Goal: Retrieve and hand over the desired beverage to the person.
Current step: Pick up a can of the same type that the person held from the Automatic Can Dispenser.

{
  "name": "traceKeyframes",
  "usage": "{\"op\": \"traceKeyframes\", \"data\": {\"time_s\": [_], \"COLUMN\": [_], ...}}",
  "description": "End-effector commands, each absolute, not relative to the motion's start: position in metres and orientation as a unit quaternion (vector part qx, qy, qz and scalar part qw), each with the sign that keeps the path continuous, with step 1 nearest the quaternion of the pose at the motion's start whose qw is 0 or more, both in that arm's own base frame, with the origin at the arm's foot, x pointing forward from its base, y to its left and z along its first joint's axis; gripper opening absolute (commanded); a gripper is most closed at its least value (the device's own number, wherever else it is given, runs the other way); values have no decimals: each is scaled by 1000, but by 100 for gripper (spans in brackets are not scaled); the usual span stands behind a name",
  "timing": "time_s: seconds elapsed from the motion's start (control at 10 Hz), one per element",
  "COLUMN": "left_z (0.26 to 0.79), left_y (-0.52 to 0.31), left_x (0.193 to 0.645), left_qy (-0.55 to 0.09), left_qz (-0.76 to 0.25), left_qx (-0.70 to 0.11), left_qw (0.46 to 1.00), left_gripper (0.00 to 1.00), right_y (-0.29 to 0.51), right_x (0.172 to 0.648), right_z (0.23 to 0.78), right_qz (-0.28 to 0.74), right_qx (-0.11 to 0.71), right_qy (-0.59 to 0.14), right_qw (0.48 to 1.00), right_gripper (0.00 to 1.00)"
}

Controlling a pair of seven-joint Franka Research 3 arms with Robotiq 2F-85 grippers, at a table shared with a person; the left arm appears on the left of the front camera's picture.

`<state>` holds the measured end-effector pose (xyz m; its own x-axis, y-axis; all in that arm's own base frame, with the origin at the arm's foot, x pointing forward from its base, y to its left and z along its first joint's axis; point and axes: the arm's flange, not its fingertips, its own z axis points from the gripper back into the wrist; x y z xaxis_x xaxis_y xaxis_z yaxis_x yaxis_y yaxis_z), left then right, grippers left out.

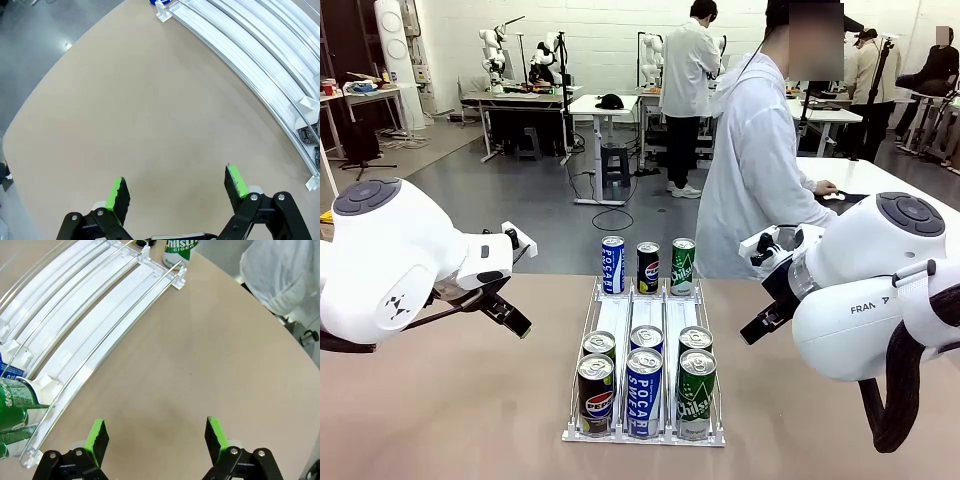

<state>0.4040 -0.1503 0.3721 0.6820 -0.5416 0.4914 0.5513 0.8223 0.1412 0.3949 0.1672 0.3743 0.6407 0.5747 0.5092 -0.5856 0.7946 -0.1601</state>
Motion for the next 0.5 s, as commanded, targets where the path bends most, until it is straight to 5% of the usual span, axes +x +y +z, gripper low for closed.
{"op": "traceKeyframes", "data": {"time_s": [0.0, 0.4], "left_z": [372, 372], "left_y": [-150, -150], "left_x": [404, 404], "left_qy": [-265, -265], "left_qz": [-298, -298], "left_qx": [-9, -9], "left_qw": [917, 917], "left_gripper": [100, 100], "right_y": [167, 167], "right_x": [395, 395], "right_z": [374, 374], "right_qz": [320, 320], "right_qx": [10, 10], "right_qy": [-278, -278], "right_qw": [906, 906], "right_gripper": [100, 100]}}
